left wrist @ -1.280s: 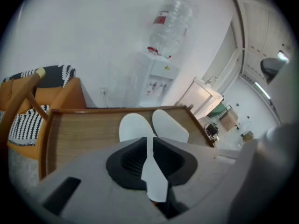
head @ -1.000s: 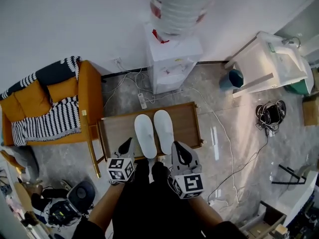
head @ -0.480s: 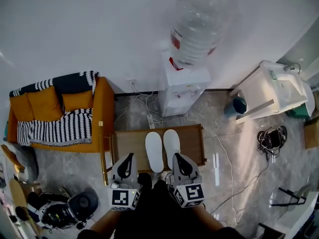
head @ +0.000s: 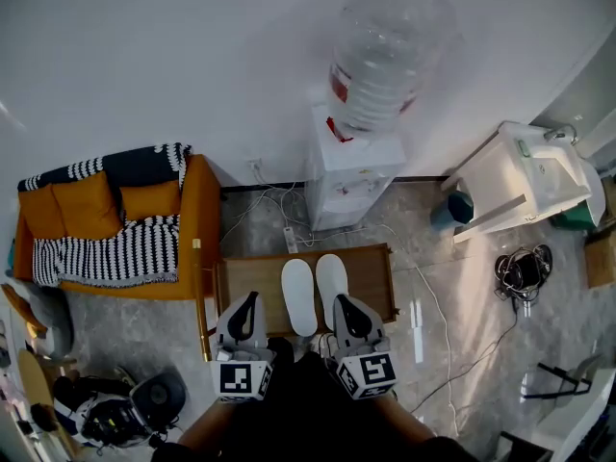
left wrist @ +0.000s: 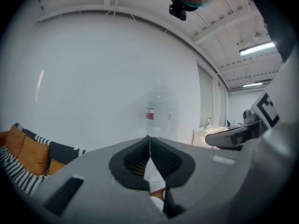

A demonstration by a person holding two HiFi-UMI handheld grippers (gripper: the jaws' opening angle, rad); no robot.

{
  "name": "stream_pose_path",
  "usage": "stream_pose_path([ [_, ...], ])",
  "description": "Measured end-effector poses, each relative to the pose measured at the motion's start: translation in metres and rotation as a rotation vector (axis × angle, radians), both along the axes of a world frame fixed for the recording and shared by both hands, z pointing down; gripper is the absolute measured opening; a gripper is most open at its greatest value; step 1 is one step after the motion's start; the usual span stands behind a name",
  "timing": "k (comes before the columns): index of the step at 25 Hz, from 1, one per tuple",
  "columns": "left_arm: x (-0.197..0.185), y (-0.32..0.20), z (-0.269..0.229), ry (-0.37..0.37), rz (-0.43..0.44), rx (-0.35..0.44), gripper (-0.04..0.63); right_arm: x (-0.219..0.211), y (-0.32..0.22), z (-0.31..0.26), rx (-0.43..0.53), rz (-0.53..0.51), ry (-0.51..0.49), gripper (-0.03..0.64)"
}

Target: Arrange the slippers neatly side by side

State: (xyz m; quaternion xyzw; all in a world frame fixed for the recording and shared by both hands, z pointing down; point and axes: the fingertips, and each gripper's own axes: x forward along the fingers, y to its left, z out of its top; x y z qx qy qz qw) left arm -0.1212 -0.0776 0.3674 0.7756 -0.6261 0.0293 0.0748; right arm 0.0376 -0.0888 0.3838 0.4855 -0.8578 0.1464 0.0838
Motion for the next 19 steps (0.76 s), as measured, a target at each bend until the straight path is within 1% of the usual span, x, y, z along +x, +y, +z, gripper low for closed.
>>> stream_pose_path([
  [3, 0.0008, -0.0034, -0.0032, -0.009, 0.013, 0.007, 0.017, 0.0002, -0.0017, -0.0001, 0.000, 0.007, 0.009, 0.012],
  [11, 0.0062, -0.0032, -0.0024, 0.000, 0.033, 0.002, 0.017, -0.0024, -0.0004, 0.0031, -0.011, 0.002, 0.024, 0.012],
  [19, 0.0096, -0.0006, 0.0028, 0.003, 0.052, -0.020, 0.018, -0.0048, 0.0011, 0.0076, -0.020, -0.004, 0.033, 0.012],
])
